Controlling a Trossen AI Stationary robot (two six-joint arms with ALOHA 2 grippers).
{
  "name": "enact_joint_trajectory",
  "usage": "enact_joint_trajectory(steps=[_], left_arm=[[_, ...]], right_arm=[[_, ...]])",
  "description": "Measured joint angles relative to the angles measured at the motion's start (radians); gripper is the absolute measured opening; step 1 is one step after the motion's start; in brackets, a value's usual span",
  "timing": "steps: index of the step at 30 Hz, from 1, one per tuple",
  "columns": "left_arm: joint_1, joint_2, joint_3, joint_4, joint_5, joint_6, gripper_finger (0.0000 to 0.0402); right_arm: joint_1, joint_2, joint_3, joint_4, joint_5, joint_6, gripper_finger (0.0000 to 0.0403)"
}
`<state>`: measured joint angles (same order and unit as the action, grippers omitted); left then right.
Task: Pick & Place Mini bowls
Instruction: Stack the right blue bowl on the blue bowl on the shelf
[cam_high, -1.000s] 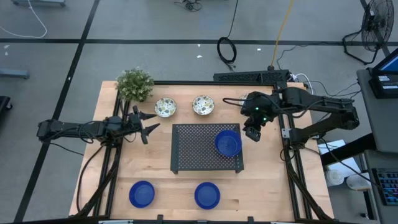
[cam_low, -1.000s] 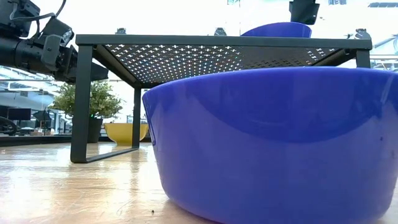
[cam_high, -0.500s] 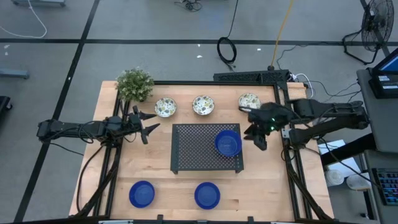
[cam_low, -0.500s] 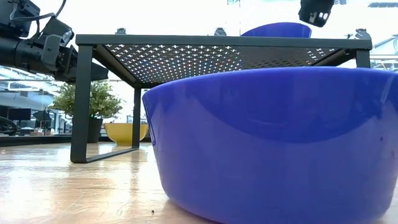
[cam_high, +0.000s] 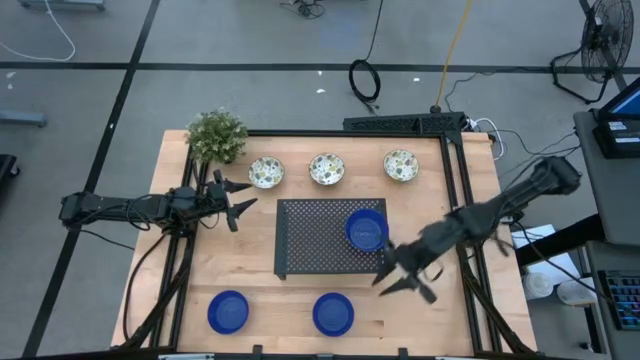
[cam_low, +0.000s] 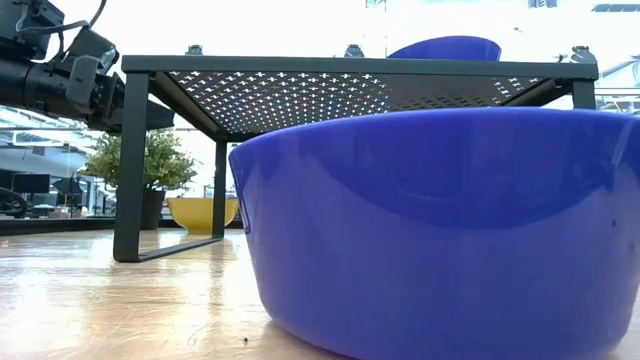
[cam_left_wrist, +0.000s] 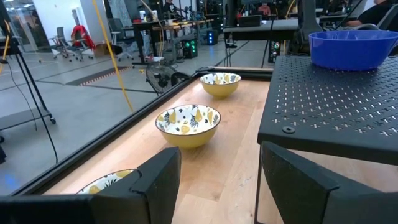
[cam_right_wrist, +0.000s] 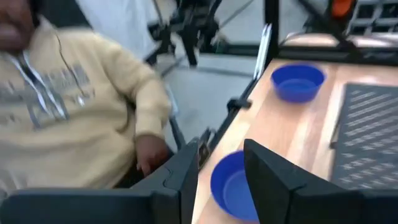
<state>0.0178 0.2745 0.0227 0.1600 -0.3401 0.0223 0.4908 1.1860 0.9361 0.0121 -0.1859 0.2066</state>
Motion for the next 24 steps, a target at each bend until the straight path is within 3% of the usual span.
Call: enact_joint_trajectory(steps=[7, 15, 19, 24], left_arm=[[0.000, 0.000, 0.000, -0.001, 0.000, 0.000, 0.0228], [0.000, 0.000, 0.000, 0.000, 0.000, 0.000, 0.0228], [0.000, 0.000, 0.000, 0.000, 0.000, 0.000, 0.0228], [0.000, 0.000, 0.000, 0.000, 0.000, 0.000, 0.0228]], right_arm=[[0.096, 0.244, 0.258, -0.205, 0.037, -0.131, 0.0135], [0.240, 0.492, 0.637, -0.533, 0.348, -0.272, 0.0141], [0.266, 0.585, 0.726, -0.617, 0.364, -0.202, 0.0142], [0.258, 0.649, 0.740, -0.731, 0.367, -0.149, 0.0142]])
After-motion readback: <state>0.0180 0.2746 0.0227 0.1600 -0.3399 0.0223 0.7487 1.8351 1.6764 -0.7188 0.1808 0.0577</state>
